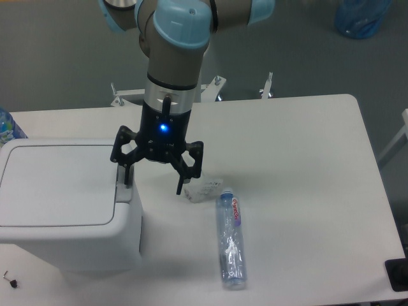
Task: Open the trash can
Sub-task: 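Lift the gripper away as the lid swings open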
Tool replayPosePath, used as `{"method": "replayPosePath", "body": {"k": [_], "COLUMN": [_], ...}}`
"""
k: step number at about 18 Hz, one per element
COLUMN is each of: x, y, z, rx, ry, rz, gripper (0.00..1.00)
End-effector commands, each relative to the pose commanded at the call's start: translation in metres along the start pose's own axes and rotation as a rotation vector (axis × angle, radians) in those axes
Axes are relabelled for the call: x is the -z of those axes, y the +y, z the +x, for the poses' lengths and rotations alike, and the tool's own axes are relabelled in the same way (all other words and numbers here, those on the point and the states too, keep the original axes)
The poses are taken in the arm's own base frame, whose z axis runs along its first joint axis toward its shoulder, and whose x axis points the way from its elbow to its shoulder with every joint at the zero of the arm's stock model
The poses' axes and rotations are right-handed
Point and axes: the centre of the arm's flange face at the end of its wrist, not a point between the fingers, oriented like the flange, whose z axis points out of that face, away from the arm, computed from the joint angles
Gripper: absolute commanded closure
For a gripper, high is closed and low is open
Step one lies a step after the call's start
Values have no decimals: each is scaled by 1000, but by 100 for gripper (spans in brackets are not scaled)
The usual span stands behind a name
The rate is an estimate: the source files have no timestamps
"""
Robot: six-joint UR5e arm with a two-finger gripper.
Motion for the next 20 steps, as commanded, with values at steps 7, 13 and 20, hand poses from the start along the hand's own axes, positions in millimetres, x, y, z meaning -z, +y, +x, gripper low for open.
{"method": "replayPosePath", "body": {"k": [7,13,20], "x": [2,39,87], "y": [-2,-22,-34], "z": [0,-1,-51], "rx": [-1,2,75], "ry": [-2,-34,-234], "rz": [5,74,104], "gripper": [0,0,0]}}
